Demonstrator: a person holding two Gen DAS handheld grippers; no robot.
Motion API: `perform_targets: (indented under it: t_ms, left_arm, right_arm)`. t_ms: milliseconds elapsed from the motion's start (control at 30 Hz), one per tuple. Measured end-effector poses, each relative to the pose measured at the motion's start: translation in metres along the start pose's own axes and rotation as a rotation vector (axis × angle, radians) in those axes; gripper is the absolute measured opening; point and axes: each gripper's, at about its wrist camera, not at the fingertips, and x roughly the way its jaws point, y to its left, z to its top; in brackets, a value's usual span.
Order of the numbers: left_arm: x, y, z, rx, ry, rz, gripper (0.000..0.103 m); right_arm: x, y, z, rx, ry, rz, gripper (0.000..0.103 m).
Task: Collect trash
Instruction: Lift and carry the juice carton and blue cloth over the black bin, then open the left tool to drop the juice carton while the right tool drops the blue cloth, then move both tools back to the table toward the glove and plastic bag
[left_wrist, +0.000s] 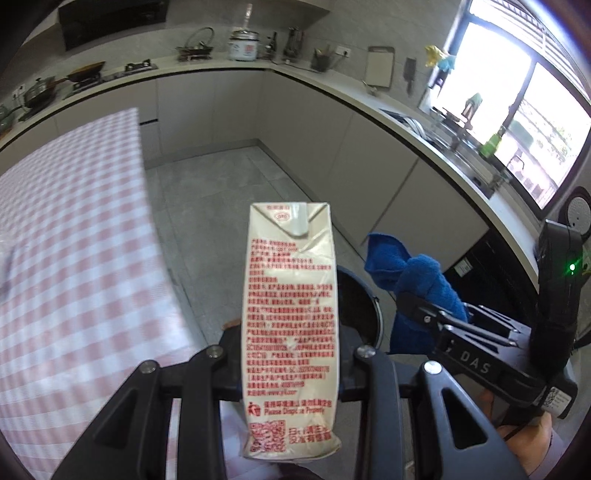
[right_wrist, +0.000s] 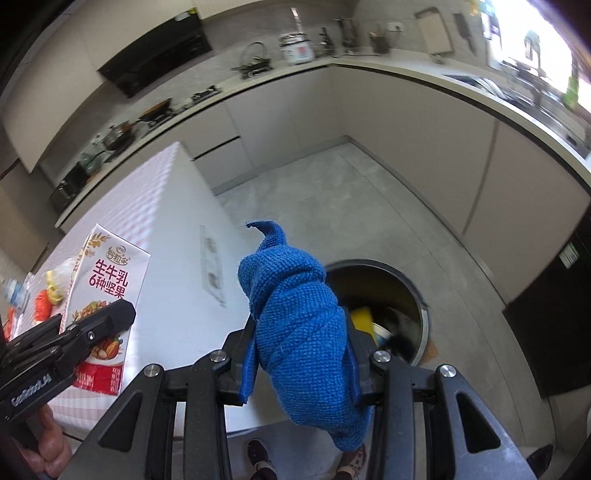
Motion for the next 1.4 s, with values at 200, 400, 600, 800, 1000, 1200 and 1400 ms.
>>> perform_targets:
  t_ms: [200, 400, 600, 800, 1000, 1200, 1400]
  left_arm:
    - [0.055, -0.029, -0.006, -0.006, 0.087, 0.004, 0.034]
    - [0.103, -0.041, -0.013, -0.031, 0.153, 0.042, 0.035]
    - [0.136, -0.044, -0.011, -0.061, 0.178, 0.076, 0.037]
    - [0.159, -0.041, -0.008, -0.073, 0.179, 0.107, 0.066]
    - [0.140, -0.039, 0.001, -0.082, 0.136, 0.138, 0.066]
    - [0.112, -0.042, 0.014, -0.073, 0.117, 0.126, 0.066]
    - [0.075, -0.039, 0.015, -0.080, 0.084, 0.077, 0.066]
  right_arm:
    - [0.024, -0.052, -0.015, 0.048, 0.055, -0.033, 0.040]
    - [0.062, -0.076, -0.013, 0.068, 0.104, -0.029, 0.041]
    - [0.098, -0.093, -0.006, 0.073, 0.141, 0.000, 0.047]
    - [0.123, -0.105, 0.007, 0.059, 0.141, -0.006, 0.063]
    - [0.112, -0.111, 0.015, 0.066, 0.108, -0.015, 0.063]
    - [0.084, -0.100, 0.024, 0.053, 0.078, -0.017, 0.063]
    - [0.060, -0.083, 0.023, 0.048, 0.073, -0.013, 0.063]
